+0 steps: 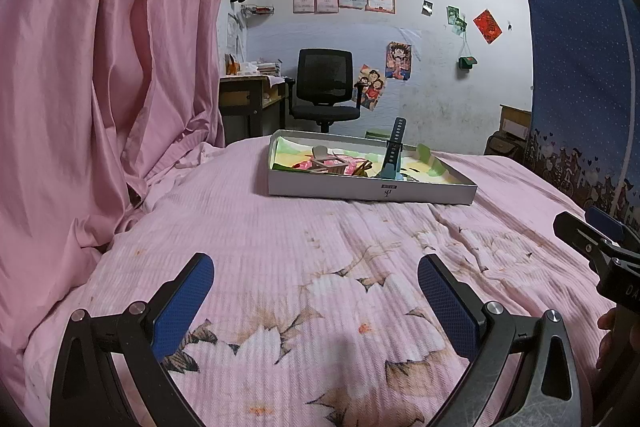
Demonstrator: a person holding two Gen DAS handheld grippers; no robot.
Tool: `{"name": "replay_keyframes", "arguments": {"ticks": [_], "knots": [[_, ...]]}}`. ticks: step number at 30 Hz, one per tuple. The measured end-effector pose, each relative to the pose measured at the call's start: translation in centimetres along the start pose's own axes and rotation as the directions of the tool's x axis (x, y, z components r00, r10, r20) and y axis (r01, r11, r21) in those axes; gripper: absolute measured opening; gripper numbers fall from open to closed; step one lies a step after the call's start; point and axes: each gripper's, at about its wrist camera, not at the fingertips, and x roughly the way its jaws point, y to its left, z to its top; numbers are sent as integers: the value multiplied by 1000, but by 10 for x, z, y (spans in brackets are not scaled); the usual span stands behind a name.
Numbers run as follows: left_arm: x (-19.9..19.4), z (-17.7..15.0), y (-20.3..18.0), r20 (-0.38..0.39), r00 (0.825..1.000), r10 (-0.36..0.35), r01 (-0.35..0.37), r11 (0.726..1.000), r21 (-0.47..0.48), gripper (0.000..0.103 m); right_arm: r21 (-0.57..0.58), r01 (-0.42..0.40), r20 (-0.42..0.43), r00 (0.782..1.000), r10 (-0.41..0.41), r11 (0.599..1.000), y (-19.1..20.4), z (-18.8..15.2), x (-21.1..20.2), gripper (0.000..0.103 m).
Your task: Organize jewelry
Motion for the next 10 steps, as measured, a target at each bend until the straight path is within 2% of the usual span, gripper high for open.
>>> {"name": "replay_keyframes", "arguments": {"ticks": [10], "knots": [[0, -1, 1, -4, 1000, 1, -1, 1000, 4, 103, 1, -1, 0, 1000, 1, 1000, 0, 0, 0, 102]]}}
